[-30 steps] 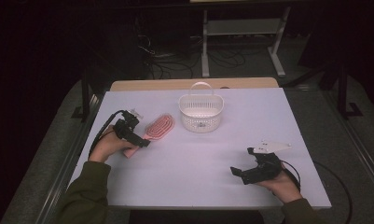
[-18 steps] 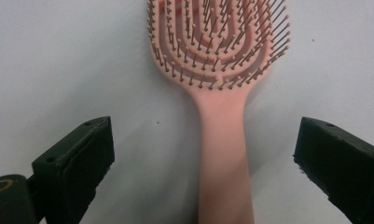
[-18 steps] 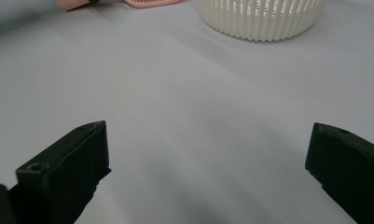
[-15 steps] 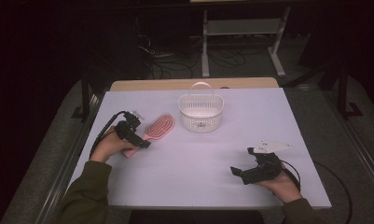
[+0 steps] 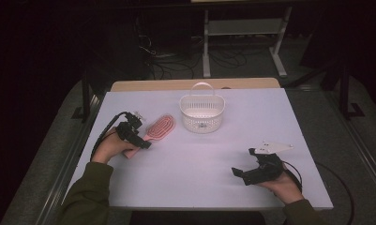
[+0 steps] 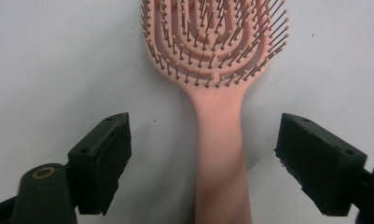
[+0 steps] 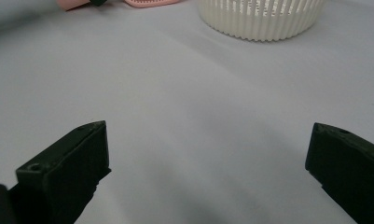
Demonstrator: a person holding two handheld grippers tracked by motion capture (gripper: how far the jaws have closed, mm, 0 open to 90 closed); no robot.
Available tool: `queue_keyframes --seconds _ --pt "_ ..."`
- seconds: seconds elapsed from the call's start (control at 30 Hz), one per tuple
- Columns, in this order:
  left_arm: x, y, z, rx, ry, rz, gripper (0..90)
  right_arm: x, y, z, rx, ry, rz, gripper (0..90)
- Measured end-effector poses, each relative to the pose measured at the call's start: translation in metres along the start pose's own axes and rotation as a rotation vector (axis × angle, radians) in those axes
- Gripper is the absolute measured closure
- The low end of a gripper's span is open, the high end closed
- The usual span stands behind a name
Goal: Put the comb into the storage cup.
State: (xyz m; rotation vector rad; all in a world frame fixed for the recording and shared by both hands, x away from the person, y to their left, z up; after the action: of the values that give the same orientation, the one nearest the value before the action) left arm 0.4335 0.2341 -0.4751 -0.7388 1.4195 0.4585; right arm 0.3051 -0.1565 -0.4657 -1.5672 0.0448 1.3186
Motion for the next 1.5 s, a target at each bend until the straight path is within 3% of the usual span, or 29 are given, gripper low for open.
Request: queue_keyframes --seconds 0.7,1.5 --pt "-0.0022 -0.0037 -0.0016 -0.013 0.013 -0.017 43.1 0.0001 0.0001 0.0001 0.002 -0.002 0.001 0.0" --pt "0.004 -0.0078 -0.0056 0.003 -0.017 0.029 55.9 0.0002 0.0001 0.0001 0.004 -0.004 0.002 0.0"
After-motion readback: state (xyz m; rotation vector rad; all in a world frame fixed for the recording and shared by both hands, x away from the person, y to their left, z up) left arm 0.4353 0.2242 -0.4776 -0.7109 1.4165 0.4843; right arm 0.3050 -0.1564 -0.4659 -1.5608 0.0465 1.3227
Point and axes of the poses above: each handheld gripper's, and its own axes: x roughly forward along the jaws, y roughly out of its underside, z roughly to its left, the point moved 6 cm from there along x, roughly forward along the jaws, and after that the axes turned 13 degrees about z, right-handed, at the moved point
